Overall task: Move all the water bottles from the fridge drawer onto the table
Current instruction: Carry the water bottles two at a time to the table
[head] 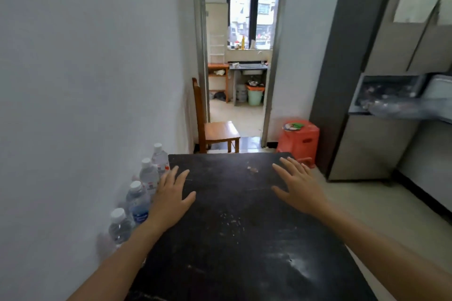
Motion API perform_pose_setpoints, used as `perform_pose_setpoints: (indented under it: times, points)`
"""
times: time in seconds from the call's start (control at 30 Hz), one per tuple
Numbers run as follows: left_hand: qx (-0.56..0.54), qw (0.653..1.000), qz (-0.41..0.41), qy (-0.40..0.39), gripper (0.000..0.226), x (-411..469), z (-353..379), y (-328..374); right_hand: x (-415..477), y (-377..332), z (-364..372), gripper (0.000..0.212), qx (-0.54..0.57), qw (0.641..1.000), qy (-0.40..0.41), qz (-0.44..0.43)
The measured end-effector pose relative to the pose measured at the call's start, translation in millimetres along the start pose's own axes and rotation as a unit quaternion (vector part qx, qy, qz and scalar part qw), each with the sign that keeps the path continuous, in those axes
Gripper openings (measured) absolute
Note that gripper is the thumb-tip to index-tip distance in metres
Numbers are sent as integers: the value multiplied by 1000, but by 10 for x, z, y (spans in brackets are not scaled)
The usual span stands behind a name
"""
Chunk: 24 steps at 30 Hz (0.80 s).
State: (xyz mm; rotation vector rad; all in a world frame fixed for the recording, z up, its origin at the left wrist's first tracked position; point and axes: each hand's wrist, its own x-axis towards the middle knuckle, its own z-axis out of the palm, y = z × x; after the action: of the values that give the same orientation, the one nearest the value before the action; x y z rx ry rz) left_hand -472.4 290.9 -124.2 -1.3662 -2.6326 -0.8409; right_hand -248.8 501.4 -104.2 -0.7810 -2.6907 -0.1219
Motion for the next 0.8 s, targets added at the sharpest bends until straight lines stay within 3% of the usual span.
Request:
perform_pose_setpoints:
  times: [0.23,0.5,0.8]
  points:
    - [-102,991,79,-15,56,-142,-7,559,-1250,-16,-584,57,-111,988,-12,111]
    - [-156,944,273,-105,55,-791,419,1940,-3132,245,-1330,55,-191,946,-15,262]
    - [-179,897,379,-143,56,-1934,777,3500,-5032,735,-2042,60,-210,910,21,357]
